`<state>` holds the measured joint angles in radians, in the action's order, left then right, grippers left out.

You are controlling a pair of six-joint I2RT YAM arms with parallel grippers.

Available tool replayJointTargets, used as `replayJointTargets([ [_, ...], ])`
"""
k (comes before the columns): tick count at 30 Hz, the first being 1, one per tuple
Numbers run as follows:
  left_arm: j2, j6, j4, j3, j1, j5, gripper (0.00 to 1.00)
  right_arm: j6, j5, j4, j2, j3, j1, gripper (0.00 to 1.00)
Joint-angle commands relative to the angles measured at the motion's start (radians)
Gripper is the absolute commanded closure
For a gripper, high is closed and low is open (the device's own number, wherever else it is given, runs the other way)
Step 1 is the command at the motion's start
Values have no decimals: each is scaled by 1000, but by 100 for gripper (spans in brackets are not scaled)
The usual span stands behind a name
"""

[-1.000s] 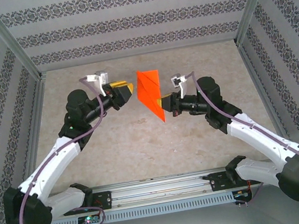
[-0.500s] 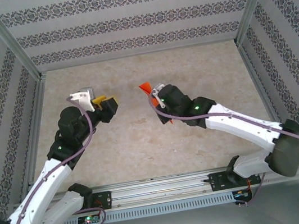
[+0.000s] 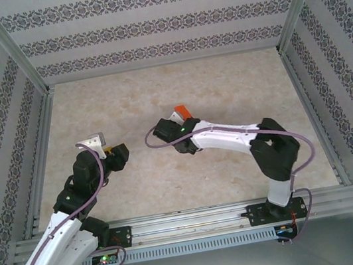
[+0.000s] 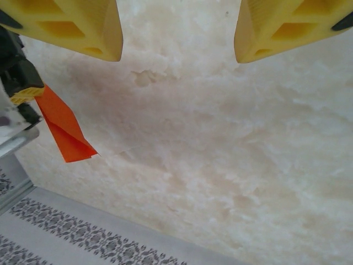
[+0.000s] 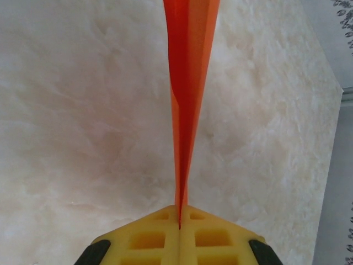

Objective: Fold a paper plane with a square sheet of paper (fold left side to right side)
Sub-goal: Turn over the paper at the center of the table.

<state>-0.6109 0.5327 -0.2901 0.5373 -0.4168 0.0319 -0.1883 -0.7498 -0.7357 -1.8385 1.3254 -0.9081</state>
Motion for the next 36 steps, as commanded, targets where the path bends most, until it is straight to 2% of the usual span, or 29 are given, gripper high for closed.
replayJointTargets([
  [1, 2, 50, -41, -10, 12, 29, 44, -73, -61, -79, -85, 59, -15, 100],
  [5, -4, 61, -43, -10, 12, 33, 44, -125, -39, -113, -172, 97, -18, 100],
  [9, -4, 64, -43, -7, 13, 33, 44, -160, 23, -108, -218, 102, -18, 94],
  [11, -6, 66, -46, -5, 13, 31, 44, -165, 72, -95, -235, 103, -17, 90],
  [16, -8, 61, -47, 0, 13, 18, 44, -187, 207, -52, -217, 86, -2, 70],
  [24, -103, 67, 29, 12, 13, -95, 35, -229, 354, 56, 5, -48, 51, 41],
  [32, -345, 173, 237, 26, 9, -267, 33, -241, 389, 204, 322, -266, 113, 23],
  [36, -510, 236, 358, 49, -8, -355, 34, -266, 488, 346, 492, -426, 187, 20],
])
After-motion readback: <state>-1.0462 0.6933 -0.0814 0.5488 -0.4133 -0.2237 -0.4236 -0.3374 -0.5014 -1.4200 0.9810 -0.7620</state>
